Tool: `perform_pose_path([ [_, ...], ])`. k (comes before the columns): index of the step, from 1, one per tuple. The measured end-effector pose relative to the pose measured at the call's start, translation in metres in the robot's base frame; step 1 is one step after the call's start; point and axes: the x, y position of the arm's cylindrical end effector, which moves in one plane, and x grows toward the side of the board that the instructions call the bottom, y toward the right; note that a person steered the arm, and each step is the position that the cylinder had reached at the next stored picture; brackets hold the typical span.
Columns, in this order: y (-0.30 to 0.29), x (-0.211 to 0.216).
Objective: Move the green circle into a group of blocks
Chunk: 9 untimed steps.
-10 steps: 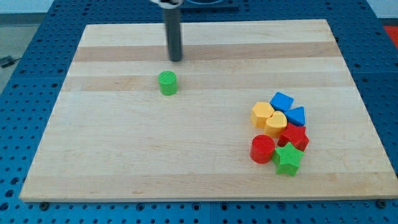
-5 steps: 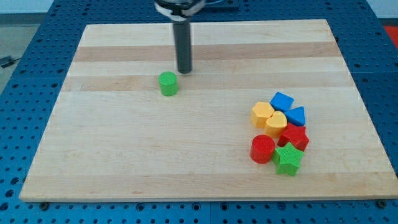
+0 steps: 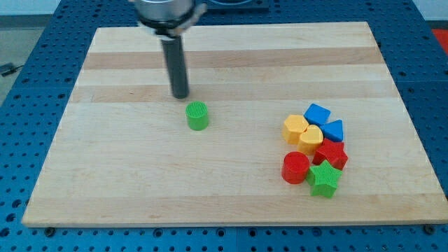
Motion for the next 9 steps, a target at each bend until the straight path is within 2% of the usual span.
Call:
perform_pose_path([
  [1, -0.017, 0.018],
  [2, -0.001, 0.033],
  [5, 0.136, 0.09],
  [6, 0.132, 0.089],
  [7, 0.095, 0.091],
  [9, 0.095, 0.118],
])
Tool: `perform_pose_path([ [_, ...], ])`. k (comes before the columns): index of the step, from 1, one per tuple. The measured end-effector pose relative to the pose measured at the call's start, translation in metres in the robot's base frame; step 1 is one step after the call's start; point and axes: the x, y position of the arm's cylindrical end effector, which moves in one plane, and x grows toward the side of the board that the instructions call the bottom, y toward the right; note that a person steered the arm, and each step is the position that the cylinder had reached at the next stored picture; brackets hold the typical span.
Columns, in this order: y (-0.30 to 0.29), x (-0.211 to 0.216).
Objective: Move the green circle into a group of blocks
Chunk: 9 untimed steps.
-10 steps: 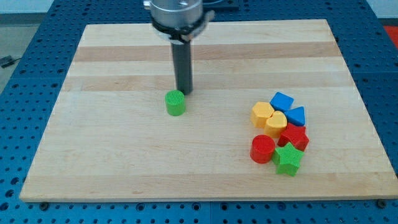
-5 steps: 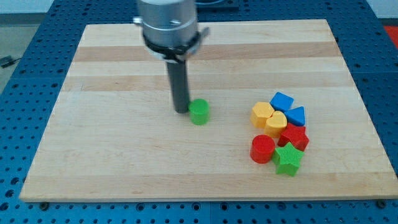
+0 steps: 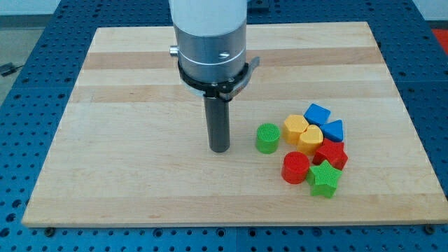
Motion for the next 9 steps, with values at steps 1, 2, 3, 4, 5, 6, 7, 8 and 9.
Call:
perform_pose_path([
  [1, 0.005, 0.0],
  [2, 0.015, 0.0],
  [3, 0.026, 0.0],
  [4, 0.044, 0.0],
  [5, 0.035, -0.008],
  [6, 0.033, -0.024],
  [7, 0.033, -0.029],
  [8, 0.046, -0.028],
  [9, 0.064, -0.024],
])
